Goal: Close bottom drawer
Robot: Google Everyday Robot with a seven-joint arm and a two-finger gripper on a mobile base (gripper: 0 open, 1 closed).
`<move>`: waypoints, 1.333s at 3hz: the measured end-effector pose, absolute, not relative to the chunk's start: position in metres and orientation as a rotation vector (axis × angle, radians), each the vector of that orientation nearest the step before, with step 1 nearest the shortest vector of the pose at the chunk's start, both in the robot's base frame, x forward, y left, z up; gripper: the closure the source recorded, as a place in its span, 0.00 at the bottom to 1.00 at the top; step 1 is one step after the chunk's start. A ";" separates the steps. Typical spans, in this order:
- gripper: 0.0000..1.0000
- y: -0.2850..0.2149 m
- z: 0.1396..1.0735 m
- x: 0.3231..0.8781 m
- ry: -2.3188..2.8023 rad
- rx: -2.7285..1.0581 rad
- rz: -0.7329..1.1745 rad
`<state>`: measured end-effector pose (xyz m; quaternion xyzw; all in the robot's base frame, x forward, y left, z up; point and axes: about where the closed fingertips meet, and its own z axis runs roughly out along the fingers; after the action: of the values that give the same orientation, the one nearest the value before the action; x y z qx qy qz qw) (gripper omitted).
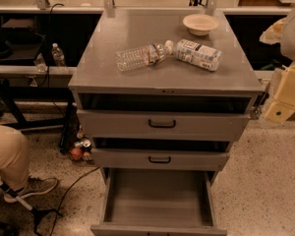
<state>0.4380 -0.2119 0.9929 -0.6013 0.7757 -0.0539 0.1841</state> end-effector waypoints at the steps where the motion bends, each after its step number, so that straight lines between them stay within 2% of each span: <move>1: 0.00 -0.212 0.993 0.438 2.187 -1.695 -0.152; 2: 0.00 -0.223 0.962 0.435 2.255 -1.646 -0.091; 4: 0.00 -0.269 0.791 0.409 2.574 -1.400 0.136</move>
Offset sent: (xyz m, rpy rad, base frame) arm -0.0084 -0.0368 -0.1036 0.0987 0.1700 -0.1563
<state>0.4093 -0.2695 0.7907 -0.4747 0.8728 0.0463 0.1040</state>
